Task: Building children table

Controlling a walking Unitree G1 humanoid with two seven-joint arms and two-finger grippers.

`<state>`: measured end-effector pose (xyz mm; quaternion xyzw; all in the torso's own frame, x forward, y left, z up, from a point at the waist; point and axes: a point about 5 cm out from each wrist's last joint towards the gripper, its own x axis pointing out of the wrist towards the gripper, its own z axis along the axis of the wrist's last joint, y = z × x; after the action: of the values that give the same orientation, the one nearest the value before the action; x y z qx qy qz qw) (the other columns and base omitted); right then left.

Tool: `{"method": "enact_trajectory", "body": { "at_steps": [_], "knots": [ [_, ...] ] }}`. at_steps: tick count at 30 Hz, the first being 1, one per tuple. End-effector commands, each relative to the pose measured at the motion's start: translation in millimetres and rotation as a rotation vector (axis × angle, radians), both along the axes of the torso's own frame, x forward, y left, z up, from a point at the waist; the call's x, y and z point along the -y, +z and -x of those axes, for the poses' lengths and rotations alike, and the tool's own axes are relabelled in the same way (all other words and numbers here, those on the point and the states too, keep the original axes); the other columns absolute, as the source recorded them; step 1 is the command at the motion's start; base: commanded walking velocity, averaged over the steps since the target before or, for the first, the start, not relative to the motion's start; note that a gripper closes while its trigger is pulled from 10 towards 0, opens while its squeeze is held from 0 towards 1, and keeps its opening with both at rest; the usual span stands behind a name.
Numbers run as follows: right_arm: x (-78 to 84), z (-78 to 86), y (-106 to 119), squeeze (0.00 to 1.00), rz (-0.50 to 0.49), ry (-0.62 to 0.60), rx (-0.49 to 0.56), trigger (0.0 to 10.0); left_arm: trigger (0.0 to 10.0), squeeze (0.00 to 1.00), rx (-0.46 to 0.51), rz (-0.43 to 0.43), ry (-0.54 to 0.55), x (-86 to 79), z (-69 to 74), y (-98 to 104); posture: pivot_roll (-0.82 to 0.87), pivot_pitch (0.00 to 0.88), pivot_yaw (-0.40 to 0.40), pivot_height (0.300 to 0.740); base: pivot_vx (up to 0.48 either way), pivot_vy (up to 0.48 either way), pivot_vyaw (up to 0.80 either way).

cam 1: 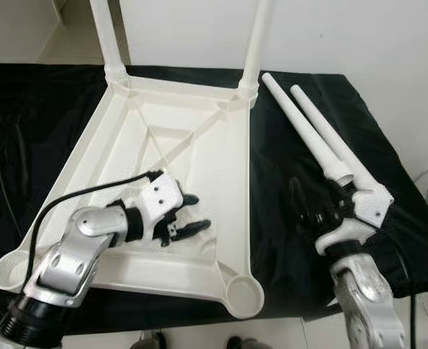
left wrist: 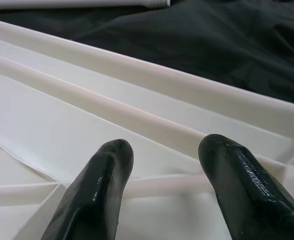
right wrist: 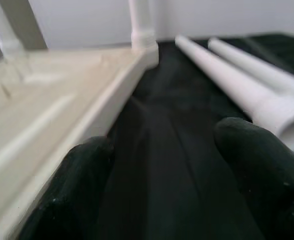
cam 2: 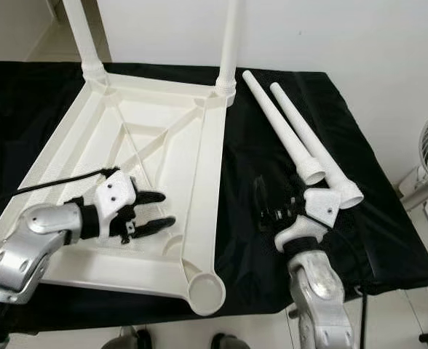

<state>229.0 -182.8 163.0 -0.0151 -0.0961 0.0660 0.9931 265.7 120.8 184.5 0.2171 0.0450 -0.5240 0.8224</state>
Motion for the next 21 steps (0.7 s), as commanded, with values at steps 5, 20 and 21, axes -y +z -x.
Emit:
{"method": "enact_trajectory", "body": {
  "at_steps": [5, 20, 21],
  "knots": [
    [2.1, 14.1, -4, 0.00, -0.002, 0.093, -0.045, 10.0, 10.0, 0.00, -0.060, -0.055, -0.140, 5.6, 14.5, -5, -0.02, 0.176, -0.013, 0.740, 0.000, 0.000, 0.00],
    [3.3, 23.8, 7, 0.00, -0.003, 0.186, -0.029, 10.0, 10.0, 0.00, -0.037, -0.129, -0.159, 11.0, 25.1, -9, -0.02, 0.172, -0.010, 0.740, 0.000, 0.000, 0.00],
    [3.1, 24.4, 7, 0.00, -0.001, 0.196, -0.033, 10.0, 10.0, 0.00, -0.033, -0.137, -0.157, 11.4, 25.2, -10, -0.02, 0.172, -0.011, 0.740, 0.000, 0.000, 0.00]
  ]
}}
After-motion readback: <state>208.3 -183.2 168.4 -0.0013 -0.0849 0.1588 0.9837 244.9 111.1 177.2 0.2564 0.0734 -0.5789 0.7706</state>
